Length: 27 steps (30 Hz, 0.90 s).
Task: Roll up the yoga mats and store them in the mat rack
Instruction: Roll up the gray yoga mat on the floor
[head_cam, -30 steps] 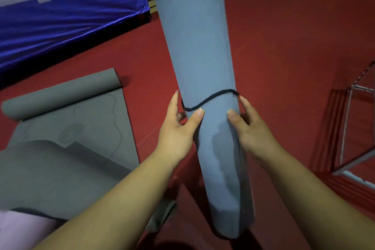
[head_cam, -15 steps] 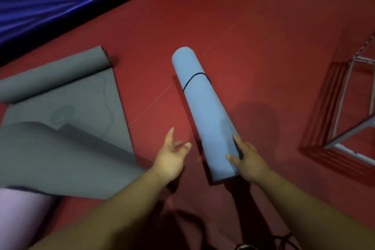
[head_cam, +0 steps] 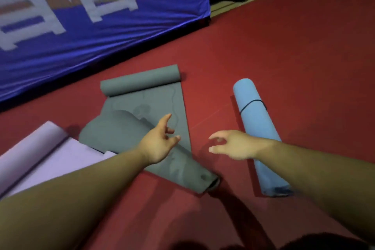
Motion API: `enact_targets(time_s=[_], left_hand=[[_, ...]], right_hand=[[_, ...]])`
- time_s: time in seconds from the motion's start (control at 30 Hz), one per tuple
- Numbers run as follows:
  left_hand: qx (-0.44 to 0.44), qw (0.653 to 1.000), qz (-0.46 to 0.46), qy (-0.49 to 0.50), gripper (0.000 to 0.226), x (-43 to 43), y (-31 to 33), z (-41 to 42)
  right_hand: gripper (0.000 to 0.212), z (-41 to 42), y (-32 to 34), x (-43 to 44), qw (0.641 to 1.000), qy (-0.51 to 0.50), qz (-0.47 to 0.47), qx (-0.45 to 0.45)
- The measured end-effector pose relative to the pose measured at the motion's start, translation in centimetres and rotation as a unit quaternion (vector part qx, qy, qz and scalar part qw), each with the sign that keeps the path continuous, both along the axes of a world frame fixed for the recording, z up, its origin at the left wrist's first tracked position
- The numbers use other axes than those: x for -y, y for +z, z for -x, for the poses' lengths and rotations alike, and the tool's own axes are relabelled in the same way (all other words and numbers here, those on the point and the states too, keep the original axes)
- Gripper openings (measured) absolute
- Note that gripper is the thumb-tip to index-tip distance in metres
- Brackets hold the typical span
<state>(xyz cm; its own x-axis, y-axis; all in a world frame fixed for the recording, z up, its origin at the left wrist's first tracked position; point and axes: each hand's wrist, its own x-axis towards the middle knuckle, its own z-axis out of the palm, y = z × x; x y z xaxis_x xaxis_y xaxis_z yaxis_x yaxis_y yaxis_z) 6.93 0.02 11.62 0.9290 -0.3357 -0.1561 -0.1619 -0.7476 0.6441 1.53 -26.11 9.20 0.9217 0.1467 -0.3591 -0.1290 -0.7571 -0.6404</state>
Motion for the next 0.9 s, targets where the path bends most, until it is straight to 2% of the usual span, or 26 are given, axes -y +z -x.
enact_targets(time_s=[0.17,0.3,0.37,0.43,0.57,0.67,0.77,0.83,0.9], left_hand=[[-0.011,0.998,-0.059,-0.011,0.082,-7.1,-2.7,-2.1],[-0.021,0.995,-0.096,-0.019,0.081,-11.2,-7.1,-5.4],[-0.023,0.996,-0.091,-0.01,0.081,-12.2,-9.7,-7.2],[-0.021,0.997,-0.08,0.008,0.083,-13.0,-12.2,-8.7],[-0.01,0.998,-0.063,0.027,0.086,-14.4,-15.4,-10.4],[0.016,0.997,-0.058,0.044,0.086,-15.2,-15.0,-10.9],[0.071,0.993,-0.071,0.054,0.086,-15.7,-12.7,-11.1],[0.113,0.989,-0.065,0.07,0.086,-16.0,-10.4,-10.9],[0.168,0.981,-0.059,0.078,0.086,-16.1,-8.2,-9.9]], right_hand=[[0.067,-3.8,-2.0,-7.6,0.986,0.106,0.113,-0.06],[0.084,-8.4,-7.5,-11.5,0.985,0.078,0.127,-0.089],[0.096,-10.7,-11.1,-12.6,0.991,0.021,0.104,-0.085],[0.101,-12.4,-14.7,-13.3,0.993,-0.059,0.038,-0.092],[0.09,-13.8,-19.9,-13.9,0.984,-0.101,-0.059,-0.131],[0.093,-14.8,-18.5,-13.9,0.991,-0.117,-0.038,-0.057],[0.075,-15.8,-12.9,-14.7,0.989,-0.101,0.059,0.087],[0.07,-15.9,-9.1,-15.6,0.97,-0.059,0.152,0.179],[0.069,-15.0,-6.2,-16.6,0.939,-0.02,0.2,0.278]])
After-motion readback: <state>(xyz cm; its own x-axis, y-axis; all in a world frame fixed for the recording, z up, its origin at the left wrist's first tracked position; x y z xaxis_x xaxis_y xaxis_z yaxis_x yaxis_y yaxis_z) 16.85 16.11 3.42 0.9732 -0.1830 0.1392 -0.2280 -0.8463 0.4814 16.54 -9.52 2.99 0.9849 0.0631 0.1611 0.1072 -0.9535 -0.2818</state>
